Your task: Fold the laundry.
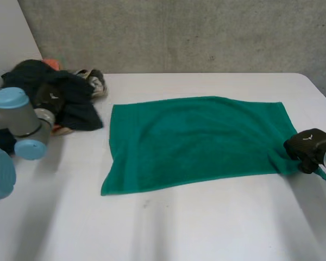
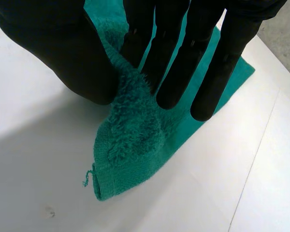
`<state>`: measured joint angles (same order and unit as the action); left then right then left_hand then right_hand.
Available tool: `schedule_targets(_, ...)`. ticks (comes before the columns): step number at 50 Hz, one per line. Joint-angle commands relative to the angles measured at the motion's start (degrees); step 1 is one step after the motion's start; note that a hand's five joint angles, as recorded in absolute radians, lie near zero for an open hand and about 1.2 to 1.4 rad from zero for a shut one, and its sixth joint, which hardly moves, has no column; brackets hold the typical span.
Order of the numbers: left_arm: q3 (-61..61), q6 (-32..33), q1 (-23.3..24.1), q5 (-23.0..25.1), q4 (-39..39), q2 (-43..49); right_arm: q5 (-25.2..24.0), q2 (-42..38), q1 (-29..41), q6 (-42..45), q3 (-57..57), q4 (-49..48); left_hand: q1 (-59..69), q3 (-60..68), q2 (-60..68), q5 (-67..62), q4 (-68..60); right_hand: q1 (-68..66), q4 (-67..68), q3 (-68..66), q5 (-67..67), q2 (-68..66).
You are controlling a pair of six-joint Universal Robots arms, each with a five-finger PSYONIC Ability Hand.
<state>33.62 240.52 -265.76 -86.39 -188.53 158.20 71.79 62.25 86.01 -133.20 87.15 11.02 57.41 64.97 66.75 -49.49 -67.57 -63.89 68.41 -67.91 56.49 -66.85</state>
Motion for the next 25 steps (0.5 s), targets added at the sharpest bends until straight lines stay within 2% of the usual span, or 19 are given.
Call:
schedule_targets(1,-1.46,3.12,-3.88,-1.68,0.18,-0.08,0.01,0.42,1.0,-0.21,-0.31,-0.38,22.59,15.03,13.25,-20.51,-12.43,-16.11,11.59,-12.09,13.51,-13.15)
schedule_targets(9,7.76,-0.92,-1.69,-1.41,-6.84,-5.79,-0.16,0.51,1.35,-1.18,-0.31,-0.47,22.59,15.03,13.25,-20.51,-12.43,-16.11,11.59,-12.09,13.51,-13.15)
schedule_targets(10,9.25,-1.36,-1.25,-1.24,-7.9,-6.66,-0.25,0.51,1.35,-1.36,-0.31,-0.47,19.12,11.55,9.77,-17.04,-8.95,-16.11,11.59,-12.09,13.51,-13.15)
schedule_targets(11,12.23,-2.24,-0.55,-0.72,-10.35,-8.24,-0.25,0.68,1.27,-1.62,-0.4,-0.3,0.43,-7.13,-8.91,1.65,9.74,-16.11,11.59,-12.09,13.51,-13.15)
schedule_targets(15,19.87,-3.03,0.77,-0.09,-16.59,-12.98,-0.42,1.12,0.92,-1.97,-0.49,-0.12,-36.86,-44.42,-46.2,38.94,47.02,-16.11,11.59,-12.09,13.51,-13.15)
schedule_targets(21,31.4,-4.52,2.18,-1.85,-18.99,-22.22,-1.04,1.56,0.48,-1.97,-0.57,-0.03,-44.66,-52.22,-54.0,46.74,54.82,-16.11,11.59,-12.09,13.51,-13.15)
schedule_targets(25,40.71,-9.7,3.67,-0.19,-17.84,-30.12,-1.3,1.56,0.3,-1.97,-0.75,-0.03,-47.41,-54.97,-56.75,49.49,57.57,-16.11,11.59,-12.09,13.51,-13.15)
